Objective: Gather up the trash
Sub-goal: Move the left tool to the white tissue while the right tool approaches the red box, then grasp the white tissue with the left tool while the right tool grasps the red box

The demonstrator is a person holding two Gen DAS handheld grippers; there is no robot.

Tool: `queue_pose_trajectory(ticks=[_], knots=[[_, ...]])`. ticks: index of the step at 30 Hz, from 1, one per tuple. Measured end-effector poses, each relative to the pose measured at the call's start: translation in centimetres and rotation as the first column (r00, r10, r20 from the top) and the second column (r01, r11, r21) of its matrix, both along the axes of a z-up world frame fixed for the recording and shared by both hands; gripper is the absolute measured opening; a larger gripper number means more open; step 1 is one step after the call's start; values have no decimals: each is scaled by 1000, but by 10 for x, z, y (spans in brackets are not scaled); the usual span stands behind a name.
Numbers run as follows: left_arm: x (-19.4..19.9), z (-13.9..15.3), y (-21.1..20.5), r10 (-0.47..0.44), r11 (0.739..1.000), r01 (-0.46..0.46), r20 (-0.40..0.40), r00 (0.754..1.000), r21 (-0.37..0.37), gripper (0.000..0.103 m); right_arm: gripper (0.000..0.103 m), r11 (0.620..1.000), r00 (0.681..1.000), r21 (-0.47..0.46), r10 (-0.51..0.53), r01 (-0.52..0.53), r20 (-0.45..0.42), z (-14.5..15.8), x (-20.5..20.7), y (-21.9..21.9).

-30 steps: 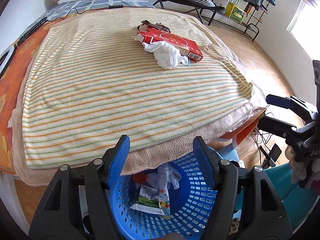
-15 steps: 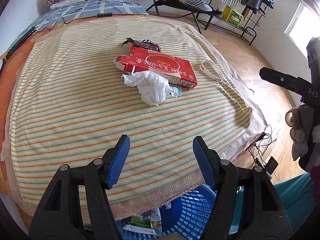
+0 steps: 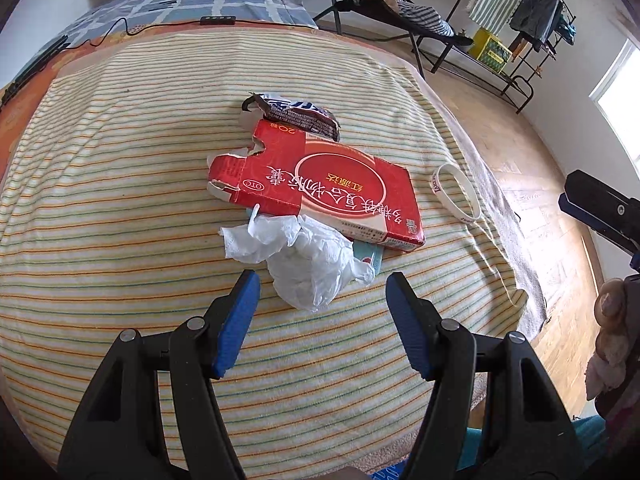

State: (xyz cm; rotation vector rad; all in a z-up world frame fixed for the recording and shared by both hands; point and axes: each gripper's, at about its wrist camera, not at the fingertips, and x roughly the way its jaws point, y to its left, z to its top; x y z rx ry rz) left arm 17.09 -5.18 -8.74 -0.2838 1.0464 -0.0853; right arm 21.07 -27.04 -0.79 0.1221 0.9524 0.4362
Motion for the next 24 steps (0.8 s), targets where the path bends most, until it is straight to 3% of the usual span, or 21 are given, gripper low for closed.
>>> queue_pose_trajectory(ticks=[4, 6, 12, 15, 24], knots=[[11, -12, -1, 11, 998, -10, -18, 1000, 58, 67, 99, 1000, 1000, 16, -7, 7, -23, -5, 5, 0], [13, -17, 5, 27, 998, -25, -30, 999, 50, 67, 99, 1000, 1000, 28, -5, 6, -29, -6, 7, 2], [13, -18, 25, 52, 999, -51, -18, 998, 17, 40, 99, 998, 999, 44, 49, -49, 1, -8, 18, 19], [13, -18, 29, 49, 999, -49, -11, 999, 11, 34, 99, 996, 996, 23, 82, -82, 16, -13, 28, 36], [3, -13, 61, 96, 995, -96, -5, 995, 28, 31, 99, 976, 975, 12, 218, -218, -45, -44, 55, 94]])
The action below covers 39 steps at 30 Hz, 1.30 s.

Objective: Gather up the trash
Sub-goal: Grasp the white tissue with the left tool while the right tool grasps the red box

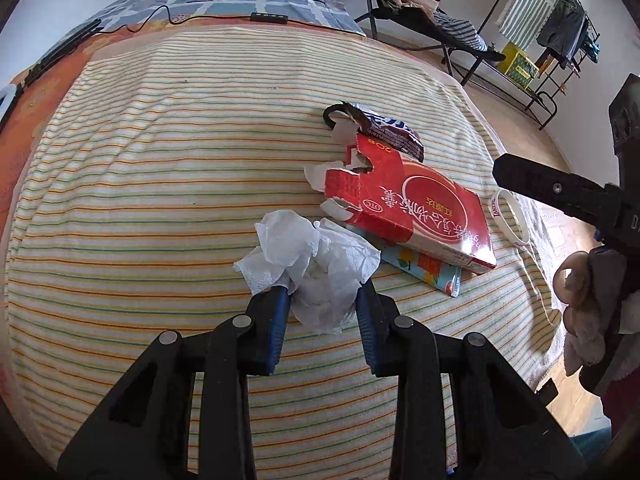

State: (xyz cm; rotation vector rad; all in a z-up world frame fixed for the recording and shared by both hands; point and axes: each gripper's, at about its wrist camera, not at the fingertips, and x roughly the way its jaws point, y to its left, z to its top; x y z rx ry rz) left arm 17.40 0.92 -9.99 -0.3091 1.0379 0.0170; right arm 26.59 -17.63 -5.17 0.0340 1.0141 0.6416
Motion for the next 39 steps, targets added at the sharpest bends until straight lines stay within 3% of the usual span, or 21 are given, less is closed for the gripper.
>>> queue_pose_trajectory(ticks=[5, 13, 20, 22, 26, 31, 37, 39], knots=[[-11, 3, 25, 48, 999, -48, -5, 999, -12, 31, 99, 998, 1000, -58, 4, -5, -14, -20, 19, 20], [-20, 2, 45, 77, 997, -77, -8, 997, 8, 31, 97, 1000, 989, 16, 27, -25, -143, -37, 32, 21], [-27, 4, 51, 86, 996, -86, -8, 996, 15, 31, 95, 980, 963, 34, 197, -194, -182, -31, 4, 26], [-29, 3, 53, 91, 996, -91, -9, 996, 14, 31, 95, 973, 961, 7, 227, -229, -159, -27, -4, 29], [-32, 2, 57, 101, 995, -101, -13, 995, 8, 31, 99, 945, 962, -183, 274, -272, -14, -21, -17, 49], [-33, 2, 60, 105, 995, -105, -13, 994, 2, 31, 103, 877, 922, -358, 375, -320, 95, -27, -23, 70], [-32, 4, 58, 87, 996, -87, -7, 996, -3, 31, 102, 876, 923, -350, 378, -333, 68, -40, -11, 75], [-32, 4, 56, 82, 997, -82, -7, 997, -3, 31, 94, 889, 929, -308, 369, -340, 41, -43, -7, 73]])
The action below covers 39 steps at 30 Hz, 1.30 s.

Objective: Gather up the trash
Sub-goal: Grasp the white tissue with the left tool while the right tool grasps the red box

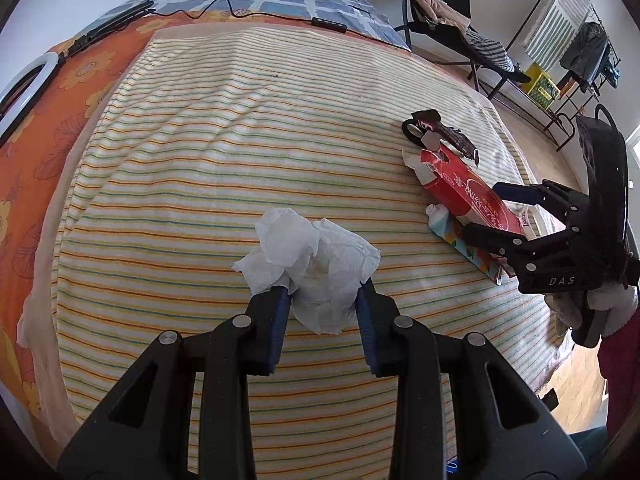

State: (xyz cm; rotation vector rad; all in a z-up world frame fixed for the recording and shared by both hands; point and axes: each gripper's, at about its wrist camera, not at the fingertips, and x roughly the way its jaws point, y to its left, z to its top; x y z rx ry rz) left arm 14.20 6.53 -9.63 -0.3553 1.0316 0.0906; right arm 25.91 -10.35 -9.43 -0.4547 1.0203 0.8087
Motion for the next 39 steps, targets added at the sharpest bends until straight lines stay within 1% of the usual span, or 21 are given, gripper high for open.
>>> queue_pose_trajectory(ticks=[2, 5, 6, 7, 9, 10, 11, 12, 13, 14, 15, 16, 18, 21, 23, 24, 25, 28, 32, 37, 39], knots=[[0, -1, 0, -3, 1000, 3, -1, 1000, 3, 31, 93, 999, 999, 37, -19, 20, -38, 0, 3, -4], [0, -1, 0, -2, 1000, 2, -1, 1000, 2, 31, 84, 996, 999, 86, -18, 22, -48, 6, 2, -9], [0, 0, 0, -1, 1000, 1, 1, 1000, 3, 31, 68, 994, 999, 105, -17, 22, -49, 10, 1, -9], [0, 0, 0, -2, 1000, 2, 1, 1000, 3, 31, 60, 991, 999, 129, -15, 21, -49, 15, -1, -10], [0, 0, -1, -3, 1000, 3, 2, 1000, 4, 31, 55, 990, 999, 137, -16, 22, -46, 22, -3, -10], [-1, 0, -2, -4, 1000, 4, 2, 1000, 3, 31, 56, 991, 999, 128, -16, 21, -39, 24, -4, -9], [-1, 0, -2, -5, 1000, 5, 2, 1000, 3, 31, 60, 992, 999, 121, -23, 27, -37, 24, -4, -9], [-2, 0, -3, -7, 1000, 7, 1, 1000, 4, 31, 75, 993, 998, 105, -41, 45, -40, 21, -2, -9], [-3, 0, -4, -9, 1000, 9, 2, 1000, 4, 31, 79, 994, 997, 82, -63, 66, -37, 18, -1, -9], [-4, 1, -5, -12, 1000, 12, 3, 1000, 6, 31, 77, 995, 997, 61, -72, 73, -23, 16, 1, -9], [-4, 1, -5, -16, 1000, 16, 3, 1000, 8, 31, 69, 996, 997, 40, -74, 74, -9, 14, 1, -9], [-5, 1, -6, -18, 1000, 18, 4, 1000, 11, 31, 68, 997, 997, 31, -72, 73, -5, 14, 2, -10], [-5, 1, -4, -15, 1000, 15, 4, 1000, 7, 31, 62, 994, 996, 63, -84, 86, -29, 18, 8, -17], [-4, 0, -2, -8, 1000, 8, 2, 1000, -8, 31, 61, 978, 984, 142, -139, 154, -109, 25, 24, -33], [-4, 0, -1, -7, 1000, 7, 3, 1000, -11, 31, 79, 973, 980, 147, -163, 179, -114, 25, 30, -39], [-4, 0, -2, -8, 1000, 8, 3, 1000, -11, 31, 92, 973, 980, 138, -171, 185, -105, 24, 32, -41], [-4, 0, -2, -9, 1000, 9, 4, 1000, -11, 31, 96, 974, 981, 132, -173, 184, -89, 23, 32, -41], [-3, -1, -2, -12, 1000, 12, 1, 1000, -15, 31, 97, 984, 987, 87, -148, 154, -67, 14, 33, -35], [-1, -2, -3, -17, 1000, 17, -4, 1000, -17, 31, 97, 993, 992, 59, -94, 99, -79, 2, 28, -23], [0, -3, -6, -24, 1000, 24, -6, 1000, -18, 31, 97, 995, 995, 10, -95, 95, -41, -9, 28, -11], [0, -3, -5, -26, 1000, 25, -6, 1000, -16, 31, 93, 995, 994, -3, -103, 103, -34, -14, 30, -8]])
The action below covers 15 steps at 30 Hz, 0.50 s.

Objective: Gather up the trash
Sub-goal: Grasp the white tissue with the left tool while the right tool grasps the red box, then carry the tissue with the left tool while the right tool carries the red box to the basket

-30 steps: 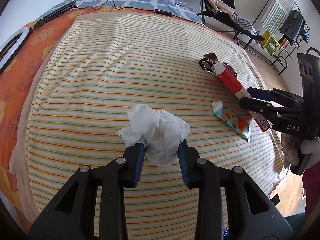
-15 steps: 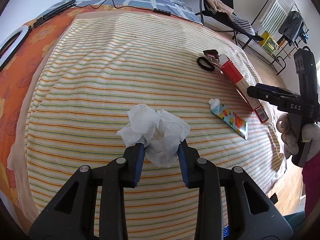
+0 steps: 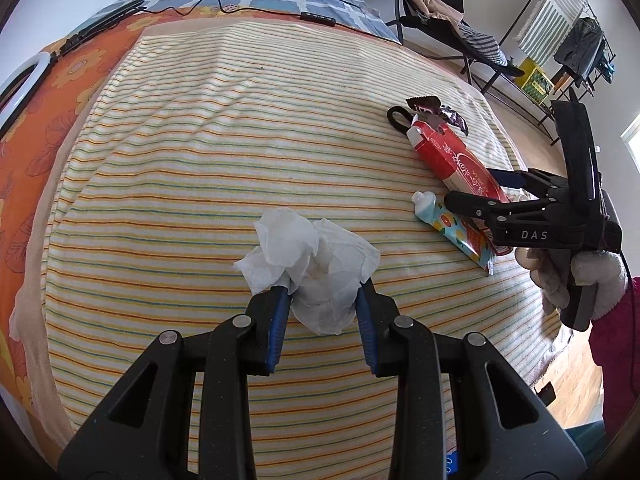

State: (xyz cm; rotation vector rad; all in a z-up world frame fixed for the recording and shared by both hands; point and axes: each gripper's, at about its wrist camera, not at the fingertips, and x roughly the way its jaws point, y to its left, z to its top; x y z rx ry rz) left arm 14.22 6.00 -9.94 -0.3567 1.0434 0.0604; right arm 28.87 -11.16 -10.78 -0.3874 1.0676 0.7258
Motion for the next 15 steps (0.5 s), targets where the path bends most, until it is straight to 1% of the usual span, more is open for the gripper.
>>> queue_pose_trajectory(ticks=[2, 5, 9, 15], knots=[[0, 0, 0, 0, 1000, 0, 1, 1000, -2, 31, 91, 1000, 1000, 0, -16, 16, -8, -3, 2, 0], [0, 0, 1, 2, 1000, -2, 3, 1000, -1, 31, 90, 999, 1000, 45, -28, 28, -15, 2, 2, -5], [-2, 2, 0, 2, 1000, -2, 12, 1000, 4, 31, 88, 995, 999, 85, -47, 48, -4, 13, -2, -12], [-8, 9, -1, 0, 1000, 0, 25, 1000, 8, 31, 86, 991, 1000, 134, -23, 23, -6, 28, -18, -16]])
